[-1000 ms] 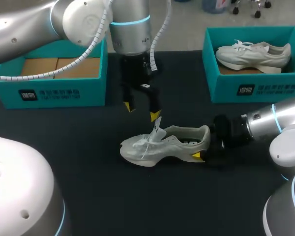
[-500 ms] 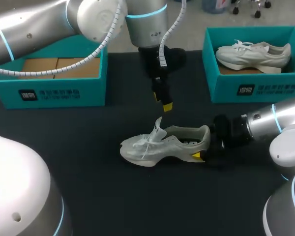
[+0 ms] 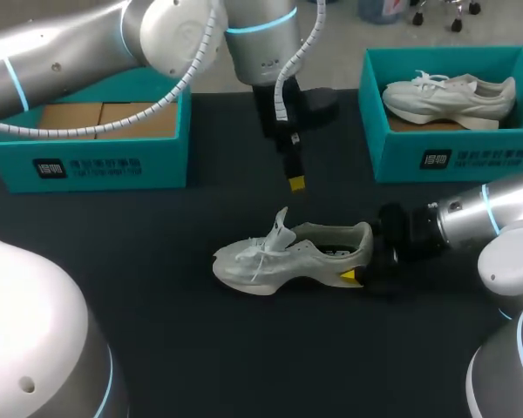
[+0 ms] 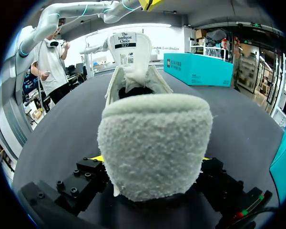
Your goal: Take the shoe out of the shoebox, open the shoe tongue, remove and reinsert the insole, then place the shoe into the shoebox
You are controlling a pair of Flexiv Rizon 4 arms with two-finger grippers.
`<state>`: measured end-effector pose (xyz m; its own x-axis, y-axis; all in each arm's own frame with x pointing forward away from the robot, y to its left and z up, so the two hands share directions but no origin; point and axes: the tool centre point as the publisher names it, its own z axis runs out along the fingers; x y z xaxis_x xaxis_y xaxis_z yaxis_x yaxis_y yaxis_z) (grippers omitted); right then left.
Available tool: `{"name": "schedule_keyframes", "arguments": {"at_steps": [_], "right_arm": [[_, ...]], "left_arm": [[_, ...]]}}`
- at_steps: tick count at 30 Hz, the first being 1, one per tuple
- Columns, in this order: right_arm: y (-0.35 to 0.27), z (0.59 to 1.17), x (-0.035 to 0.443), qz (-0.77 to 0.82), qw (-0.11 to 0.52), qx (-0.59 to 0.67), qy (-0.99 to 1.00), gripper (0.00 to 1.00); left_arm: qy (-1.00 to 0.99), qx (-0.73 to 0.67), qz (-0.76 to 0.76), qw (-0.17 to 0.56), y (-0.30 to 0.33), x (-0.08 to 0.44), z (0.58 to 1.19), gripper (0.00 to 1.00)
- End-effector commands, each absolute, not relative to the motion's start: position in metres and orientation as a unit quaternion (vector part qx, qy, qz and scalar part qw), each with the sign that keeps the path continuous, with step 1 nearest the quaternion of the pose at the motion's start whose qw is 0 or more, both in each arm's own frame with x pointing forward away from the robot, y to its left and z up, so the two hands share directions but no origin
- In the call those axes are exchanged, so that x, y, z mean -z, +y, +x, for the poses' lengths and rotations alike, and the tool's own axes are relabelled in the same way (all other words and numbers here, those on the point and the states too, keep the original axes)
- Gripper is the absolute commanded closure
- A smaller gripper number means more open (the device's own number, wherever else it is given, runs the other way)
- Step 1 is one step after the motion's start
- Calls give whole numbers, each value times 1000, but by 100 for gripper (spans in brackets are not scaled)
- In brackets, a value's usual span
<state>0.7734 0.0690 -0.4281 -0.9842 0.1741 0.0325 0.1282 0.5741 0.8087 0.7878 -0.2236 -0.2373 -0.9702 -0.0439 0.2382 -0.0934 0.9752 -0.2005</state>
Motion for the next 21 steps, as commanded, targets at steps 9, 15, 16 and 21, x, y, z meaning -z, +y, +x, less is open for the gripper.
{"name": "schedule_keyframes", "arguments": {"at_steps": [9, 15, 16, 21], "right_arm": [[71, 773, 435, 86, 25, -452, 887, 100], [71, 773, 435, 86, 25, -452, 887, 100], [71, 773, 435, 86, 25, -452, 887, 100], [71, 773, 435, 86, 25, -452, 887, 100]], "left_arm": [[-985, -140, -3, 100, -246, 264, 774, 100], [-985, -140, -3, 100, -246, 264, 774, 100], [-985, -140, -3, 100, -246, 264, 774, 100], [-985, -140, -3, 100, -246, 264, 774, 100]]}}
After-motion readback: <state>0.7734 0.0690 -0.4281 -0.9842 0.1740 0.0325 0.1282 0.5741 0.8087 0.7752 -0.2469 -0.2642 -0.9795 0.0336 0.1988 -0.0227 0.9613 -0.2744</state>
